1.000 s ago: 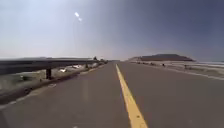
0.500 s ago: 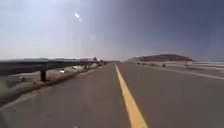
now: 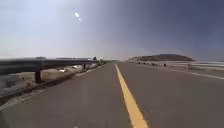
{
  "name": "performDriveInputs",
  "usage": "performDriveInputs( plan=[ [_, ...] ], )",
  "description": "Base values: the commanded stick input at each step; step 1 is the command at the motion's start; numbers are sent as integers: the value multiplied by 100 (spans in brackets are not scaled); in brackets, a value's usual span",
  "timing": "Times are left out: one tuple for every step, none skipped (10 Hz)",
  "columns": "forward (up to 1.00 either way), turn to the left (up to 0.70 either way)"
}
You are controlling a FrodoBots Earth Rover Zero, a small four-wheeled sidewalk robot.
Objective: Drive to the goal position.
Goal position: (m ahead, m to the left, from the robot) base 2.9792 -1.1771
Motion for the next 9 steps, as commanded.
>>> performDriveInputs(
  plan=[
    [50,0],
    [50,0],
    [50,0],
    [50,0],
    [50,0],
    [50,0],
    [50,0],
    [50,0],
    [50,0]
  ],
)
